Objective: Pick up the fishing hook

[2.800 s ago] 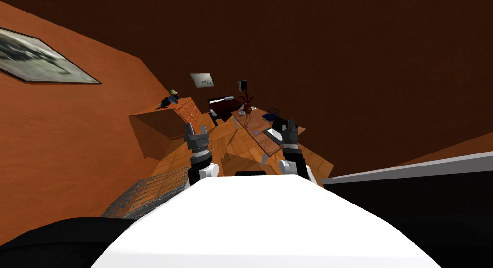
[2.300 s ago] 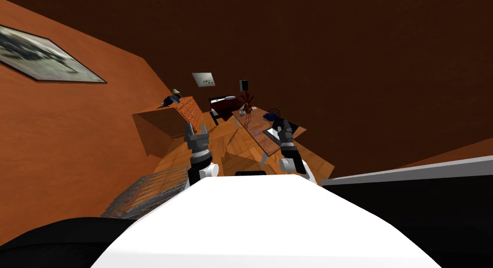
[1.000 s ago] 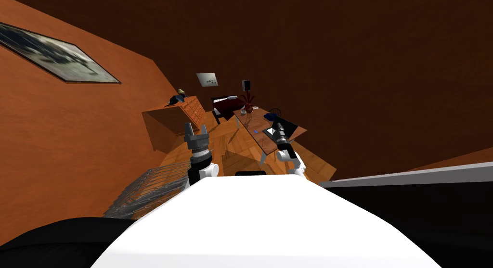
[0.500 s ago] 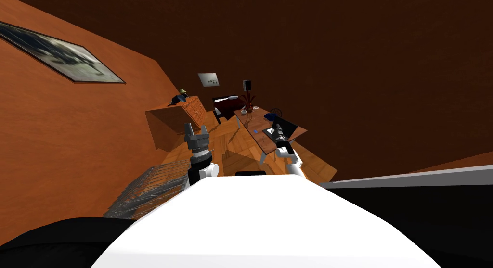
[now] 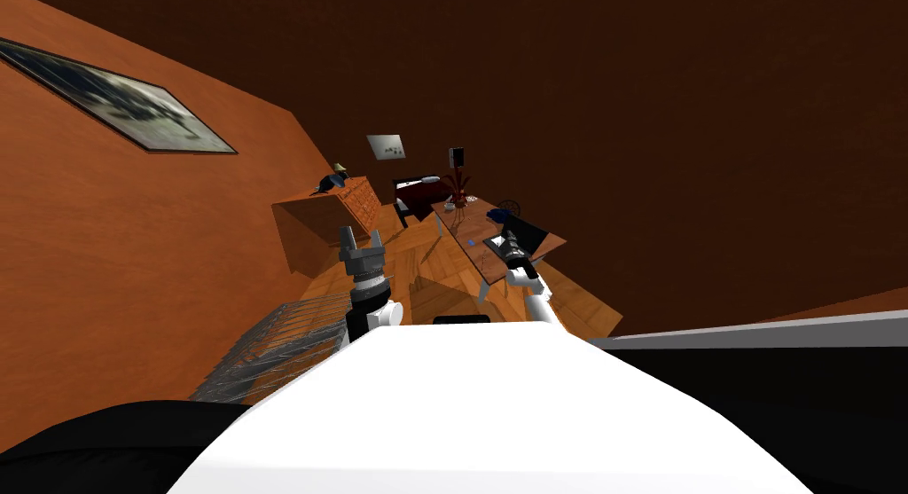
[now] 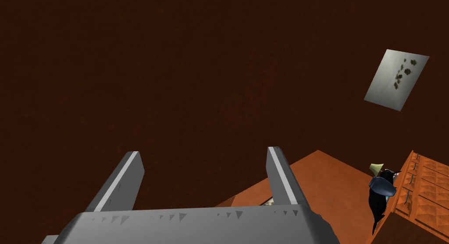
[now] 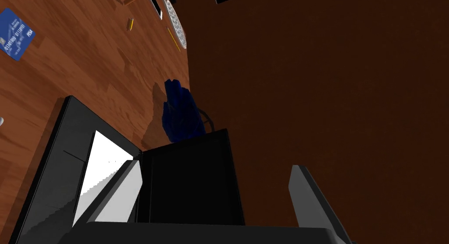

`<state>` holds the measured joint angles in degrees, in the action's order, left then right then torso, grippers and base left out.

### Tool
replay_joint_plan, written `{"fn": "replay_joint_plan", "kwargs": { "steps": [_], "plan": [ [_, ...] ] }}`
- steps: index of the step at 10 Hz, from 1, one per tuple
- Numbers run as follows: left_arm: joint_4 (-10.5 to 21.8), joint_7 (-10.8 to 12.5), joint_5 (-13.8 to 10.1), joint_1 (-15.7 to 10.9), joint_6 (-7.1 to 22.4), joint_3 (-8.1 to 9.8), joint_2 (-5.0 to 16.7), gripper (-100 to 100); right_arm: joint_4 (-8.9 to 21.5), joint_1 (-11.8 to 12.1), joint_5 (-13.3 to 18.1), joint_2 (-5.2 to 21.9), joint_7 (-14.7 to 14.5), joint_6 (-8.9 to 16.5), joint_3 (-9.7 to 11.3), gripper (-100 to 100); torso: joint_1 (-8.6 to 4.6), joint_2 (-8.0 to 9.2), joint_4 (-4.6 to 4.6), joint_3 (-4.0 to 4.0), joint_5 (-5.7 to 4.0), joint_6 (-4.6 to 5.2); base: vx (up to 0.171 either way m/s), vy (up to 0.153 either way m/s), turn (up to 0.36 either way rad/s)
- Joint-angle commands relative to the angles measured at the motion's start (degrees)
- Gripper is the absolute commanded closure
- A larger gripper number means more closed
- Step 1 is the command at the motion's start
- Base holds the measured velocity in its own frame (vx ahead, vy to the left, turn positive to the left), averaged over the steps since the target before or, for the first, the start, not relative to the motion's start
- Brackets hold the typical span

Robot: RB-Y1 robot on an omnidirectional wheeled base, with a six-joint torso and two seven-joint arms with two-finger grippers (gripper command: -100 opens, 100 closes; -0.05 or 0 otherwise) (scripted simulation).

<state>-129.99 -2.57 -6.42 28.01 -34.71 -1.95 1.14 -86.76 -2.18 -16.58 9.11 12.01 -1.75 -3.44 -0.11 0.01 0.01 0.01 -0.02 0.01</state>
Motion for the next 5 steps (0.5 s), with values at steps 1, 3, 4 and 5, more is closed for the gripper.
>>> {"fn": "replay_joint_plan", "kwargs": {
  "steps": [1,3,4,5],
  "plan": [
    [0.0,0.0,0.0,0.0,0.0,0.0,0.0,0,2.6,-1.1,-0.7,-0.2,0.6,1.0,-0.3,-100,0.0,0.0,0.0,0.0,0.0,0.0,-0.014,-0.028,0.02],
    [0.0,0.0,0.0,0.0,0.0,0.0,0.0,0,6.2,-3.5,-2.3,-0.1,1.6,2.6,-1.0,-100,0.01,-0.01,0.0,0.0,0.0,0.0,-0.009,-0.028,0.028],
    [0.0,0.0,0.0,0.0,0.0,0.0,0.0,0,8.7,-5.8,-3.9,-0.1,2.7,4.1,-1.7,-100,0.02,-0.01,-0.01,-0.01,0.0,0.02,-0.006,-0.032,0.034],
    [0.0,0.0,0.0,0.0,0.0,0.0,0.0,0,9.8,-5.8,-3.9,-0.1,2.7,4.1,-1.7,-100,0.0,-0.03,0.0,-0.01,0.0,0.0,-0.006,-0.028,0.02]
  ]
}}
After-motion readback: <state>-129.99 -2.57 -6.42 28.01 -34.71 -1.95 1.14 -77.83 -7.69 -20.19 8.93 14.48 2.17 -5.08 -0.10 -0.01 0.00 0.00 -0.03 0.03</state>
